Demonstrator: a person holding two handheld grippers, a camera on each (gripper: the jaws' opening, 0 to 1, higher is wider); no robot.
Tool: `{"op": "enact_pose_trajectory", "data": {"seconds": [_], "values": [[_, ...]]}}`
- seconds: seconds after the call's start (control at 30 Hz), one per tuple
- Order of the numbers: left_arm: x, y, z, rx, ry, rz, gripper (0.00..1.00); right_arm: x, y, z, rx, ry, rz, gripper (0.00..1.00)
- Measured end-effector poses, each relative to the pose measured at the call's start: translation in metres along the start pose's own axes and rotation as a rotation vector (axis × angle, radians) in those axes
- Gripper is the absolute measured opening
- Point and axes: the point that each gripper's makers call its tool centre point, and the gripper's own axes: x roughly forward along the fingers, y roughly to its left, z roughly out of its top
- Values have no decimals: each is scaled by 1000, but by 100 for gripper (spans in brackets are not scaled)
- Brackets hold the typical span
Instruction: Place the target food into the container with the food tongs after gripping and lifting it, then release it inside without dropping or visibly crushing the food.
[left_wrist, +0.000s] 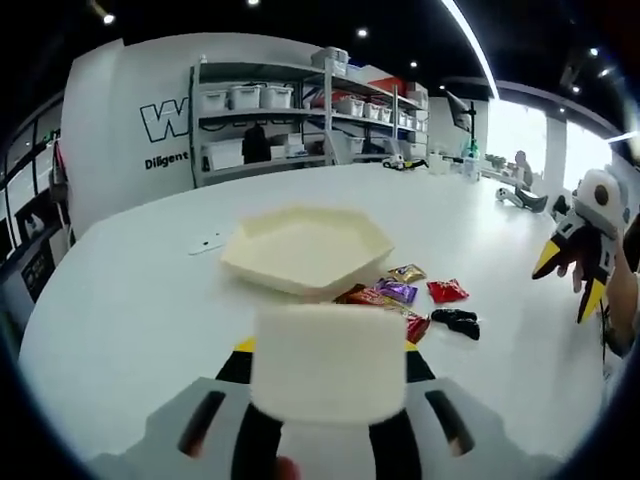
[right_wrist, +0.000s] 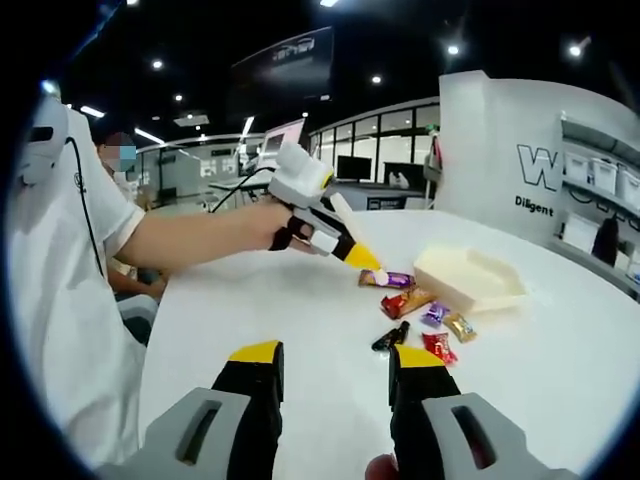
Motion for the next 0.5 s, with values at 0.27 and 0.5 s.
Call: {"op": "enact_pose_trajectory", "data": {"seconds": [0.27, 0.5], "values": [[1, 5, 0, 30, -1, 20, 27, 1, 1, -1, 0, 4, 1, 37], [4, 10, -10, 60, 37, 31, 25, 1, 0, 0, -1, 4, 0, 37]]}}
